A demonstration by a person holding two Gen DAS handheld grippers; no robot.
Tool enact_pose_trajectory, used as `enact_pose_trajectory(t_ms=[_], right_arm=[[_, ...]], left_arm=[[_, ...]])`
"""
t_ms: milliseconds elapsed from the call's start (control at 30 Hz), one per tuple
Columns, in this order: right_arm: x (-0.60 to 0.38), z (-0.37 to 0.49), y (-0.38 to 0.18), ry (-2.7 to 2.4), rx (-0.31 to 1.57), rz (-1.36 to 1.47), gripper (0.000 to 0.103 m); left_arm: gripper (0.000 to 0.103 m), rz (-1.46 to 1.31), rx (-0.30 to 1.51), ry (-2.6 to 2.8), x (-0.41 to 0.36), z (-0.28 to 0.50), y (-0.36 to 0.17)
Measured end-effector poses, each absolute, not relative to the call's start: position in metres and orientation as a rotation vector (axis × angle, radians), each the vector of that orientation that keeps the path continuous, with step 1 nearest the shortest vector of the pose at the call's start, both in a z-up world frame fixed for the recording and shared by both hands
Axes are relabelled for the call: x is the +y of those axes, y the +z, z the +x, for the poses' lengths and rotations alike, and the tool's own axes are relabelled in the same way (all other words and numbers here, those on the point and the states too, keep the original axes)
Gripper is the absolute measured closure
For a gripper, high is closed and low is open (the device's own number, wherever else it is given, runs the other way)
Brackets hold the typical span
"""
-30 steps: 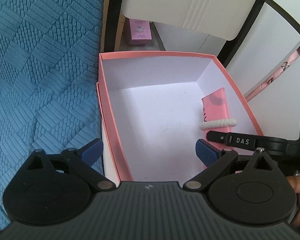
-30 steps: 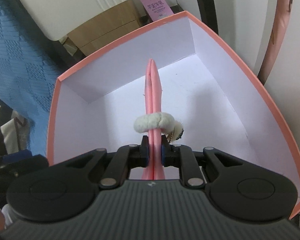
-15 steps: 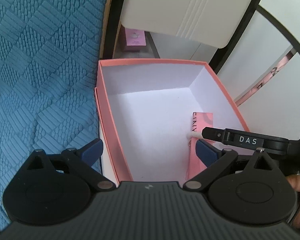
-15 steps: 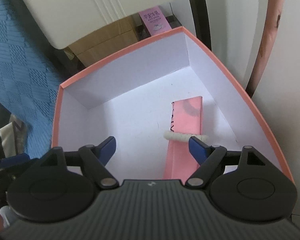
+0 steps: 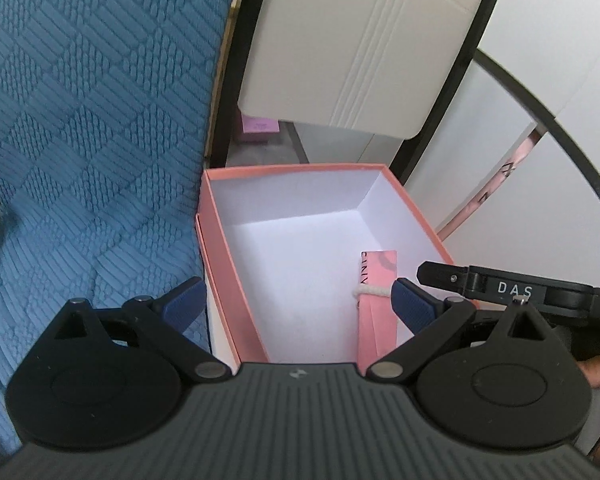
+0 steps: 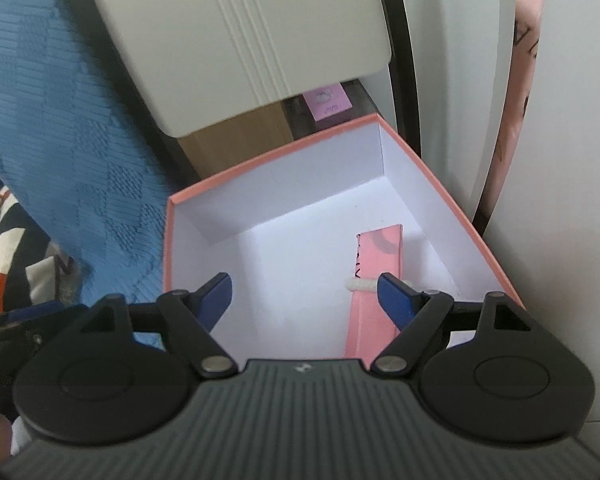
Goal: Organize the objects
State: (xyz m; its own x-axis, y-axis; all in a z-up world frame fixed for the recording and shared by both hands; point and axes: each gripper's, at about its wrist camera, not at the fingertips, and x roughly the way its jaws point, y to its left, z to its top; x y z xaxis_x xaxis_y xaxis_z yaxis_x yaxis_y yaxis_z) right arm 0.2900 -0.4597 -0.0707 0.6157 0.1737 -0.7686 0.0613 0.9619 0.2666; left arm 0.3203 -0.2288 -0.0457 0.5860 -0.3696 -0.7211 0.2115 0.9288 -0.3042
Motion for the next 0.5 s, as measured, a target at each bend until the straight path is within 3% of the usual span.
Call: enact_pose_trajectory(t_ms=[500], right_arm=[[-0.447,0.235,-0.023,0.061,0.821,0.241,0.022]], left_arm=[[0.003,-0.186,0.787,-0.37,-0.211,0.266,-0.002]])
